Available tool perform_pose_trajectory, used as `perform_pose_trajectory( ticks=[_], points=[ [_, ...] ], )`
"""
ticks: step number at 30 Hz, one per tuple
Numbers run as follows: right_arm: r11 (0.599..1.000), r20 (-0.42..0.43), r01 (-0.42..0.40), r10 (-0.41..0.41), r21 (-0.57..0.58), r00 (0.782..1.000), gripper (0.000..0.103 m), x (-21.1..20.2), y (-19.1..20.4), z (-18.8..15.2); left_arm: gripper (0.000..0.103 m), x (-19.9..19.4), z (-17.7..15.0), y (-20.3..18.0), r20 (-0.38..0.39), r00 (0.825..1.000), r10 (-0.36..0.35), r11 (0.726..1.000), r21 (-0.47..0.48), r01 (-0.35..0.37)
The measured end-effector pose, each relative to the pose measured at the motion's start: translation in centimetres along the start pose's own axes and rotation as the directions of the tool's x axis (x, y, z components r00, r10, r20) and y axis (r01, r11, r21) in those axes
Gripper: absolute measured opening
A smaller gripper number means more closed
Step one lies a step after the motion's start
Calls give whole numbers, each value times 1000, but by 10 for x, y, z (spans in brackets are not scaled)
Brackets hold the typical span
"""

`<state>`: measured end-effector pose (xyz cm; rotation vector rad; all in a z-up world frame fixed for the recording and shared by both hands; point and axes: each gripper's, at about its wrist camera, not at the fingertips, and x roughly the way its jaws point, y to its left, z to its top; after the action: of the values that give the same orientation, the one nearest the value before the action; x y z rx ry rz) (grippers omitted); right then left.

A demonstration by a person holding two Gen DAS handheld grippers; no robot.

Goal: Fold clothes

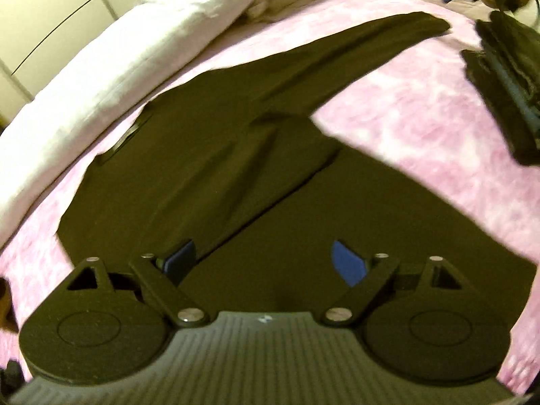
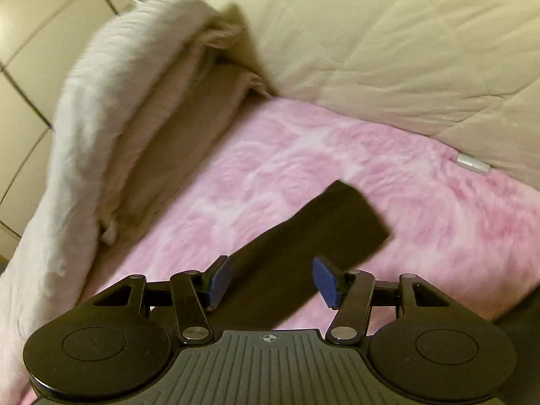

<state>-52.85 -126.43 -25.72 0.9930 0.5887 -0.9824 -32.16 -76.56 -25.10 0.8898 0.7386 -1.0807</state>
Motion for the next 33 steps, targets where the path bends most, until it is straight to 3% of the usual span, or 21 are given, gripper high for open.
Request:
perform_pose_trajectory(
  ticks=[1, 3, 5, 9, 14, 15, 16, 17, 19, 21, 25, 28, 30, 33],
  points=[
    [1000, -70, 2, -2, 12, 998, 58, 11, -13, 16, 86, 5, 8, -6, -4, 1000, -10, 1000, 4, 10],
    [999, -231, 20, -13, 26, 973, 58, 40, -36, 40, 86, 17, 21, -14, -11, 1000, -19, 1000, 18, 19],
    [998, -275, 65, -59, 12, 960, 58, 56, -55, 50, 86, 31, 33, -21, -14, 1000, -24, 999, 33, 25],
    [995, -349, 92, -73, 40, 934, 58, 89, -90, 62, 86, 58, 48, -34, -25, 999, -24, 999, 42, 25],
    [992, -331, 16, 26, 125, 943, 55, 99, -111, 66, 86, 66, 54, -45, -43, 999, -24, 998, 58, 27],
    [991, -330, 1, 44, 135, 943, 45, 98, -112, 67, 86, 66, 55, -46, -46, 999, -26, 997, 65, 29],
    [989, -329, -15, 63, 144, 942, 12, 96, -113, 69, 86, 66, 55, -47, -48, 998, -27, 997, 73, 31],
    [988, -327, -31, 81, 154, 941, 8, 95, -114, 70, 86, 64, 55, -47, -46, 999, -28, 996, 82, 32],
    [985, -315, -59, 109, 162, 943, 7, 91, -112, 73, 86, 61, 57, -44, -33, 999, -23, 995, 95, 26],
    [991, -262, -75, 101, 106, 960, 7, 76, -92, 77, 86, 57, 56, -38, -18, 1000, -16, 996, 91, 18],
    [982, -125, -94, 74, -164, 989, 7, 33, -13, 75, 86, 43, 45, -16, 6, 1000, 14, 999, 45, -14],
    [892, -9, -126, 136, -434, 991, 7, -11, 78, 38, 86, 28, 23, 7, 15, 999, 40, 999, 3, -40],
    [797, 40, -144, 206, -586, 978, 7, -40, 141, -6, 86, 17, 3, 24, 15, 998, 57, 998, -25, -57],
    [640, 48, -187, 330, -745, 943, 7, -74, 229, -91, 86, -1, -35, 55, 8, 997, 75, 995, -68, -74]
  ],
)
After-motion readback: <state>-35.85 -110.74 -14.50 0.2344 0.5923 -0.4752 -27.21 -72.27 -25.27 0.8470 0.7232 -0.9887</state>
